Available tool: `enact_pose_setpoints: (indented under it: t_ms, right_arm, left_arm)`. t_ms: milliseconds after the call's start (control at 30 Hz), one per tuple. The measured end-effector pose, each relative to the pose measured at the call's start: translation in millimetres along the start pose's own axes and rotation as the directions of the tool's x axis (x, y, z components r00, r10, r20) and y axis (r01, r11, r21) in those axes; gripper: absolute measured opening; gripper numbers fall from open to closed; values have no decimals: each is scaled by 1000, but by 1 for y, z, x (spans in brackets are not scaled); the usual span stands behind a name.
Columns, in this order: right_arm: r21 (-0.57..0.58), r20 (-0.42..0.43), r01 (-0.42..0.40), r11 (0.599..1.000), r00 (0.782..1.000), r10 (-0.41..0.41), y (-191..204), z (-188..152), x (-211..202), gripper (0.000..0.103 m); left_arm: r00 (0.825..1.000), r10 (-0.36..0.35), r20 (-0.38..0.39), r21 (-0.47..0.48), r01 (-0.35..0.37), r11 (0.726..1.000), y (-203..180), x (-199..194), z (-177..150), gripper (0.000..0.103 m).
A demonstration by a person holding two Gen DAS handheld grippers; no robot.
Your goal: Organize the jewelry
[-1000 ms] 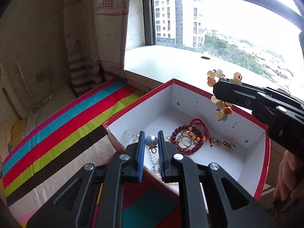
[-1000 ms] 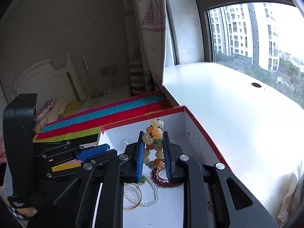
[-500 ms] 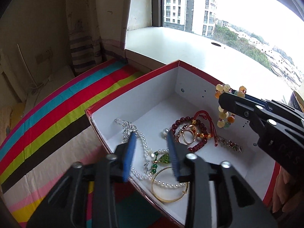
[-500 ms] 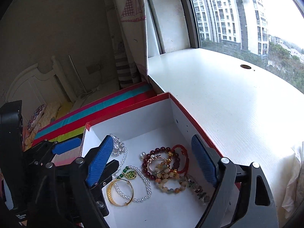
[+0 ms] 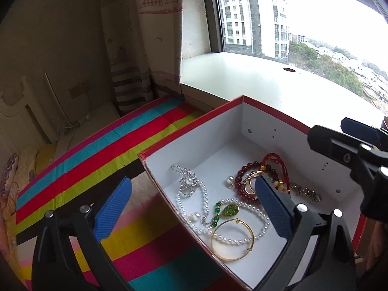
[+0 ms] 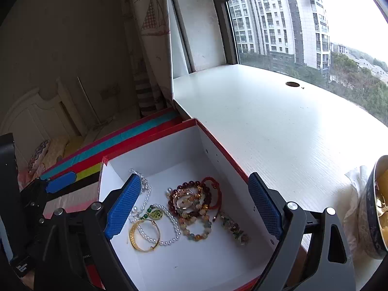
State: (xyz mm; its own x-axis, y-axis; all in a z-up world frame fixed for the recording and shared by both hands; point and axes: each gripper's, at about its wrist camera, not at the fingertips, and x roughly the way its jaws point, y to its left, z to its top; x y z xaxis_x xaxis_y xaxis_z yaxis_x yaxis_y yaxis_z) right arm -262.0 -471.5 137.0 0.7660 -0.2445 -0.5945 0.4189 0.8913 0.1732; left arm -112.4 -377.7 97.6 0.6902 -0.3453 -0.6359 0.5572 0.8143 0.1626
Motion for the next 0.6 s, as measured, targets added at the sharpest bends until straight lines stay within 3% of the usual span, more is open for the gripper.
enact_pose_setpoints:
  t_ms: [133, 333, 533, 600]
  right_arm:
    - [-102, -30, 106, 989, 993, -110, 12, -10, -7, 87]
    - [-231, -96, 162, 959, 977, -188, 31, -18, -2, 87]
    - [-122, -154, 129, 984, 977, -147, 9, -14, 5, 87]
    - [-117, -161, 138, 983, 975, -156, 6, -14, 5, 87]
  left_arm:
    - [1000, -18, 8, 8, 17, 1000, -2, -11, -2, 101]
    - [998, -47, -33, -49, 45, 998, 3, -12, -13, 101]
    - [984, 84, -158, -39, -91, 995, 6, 1, -13, 101]
    - [981, 81, -177, -29, -88, 996, 7, 1, -12, 101]
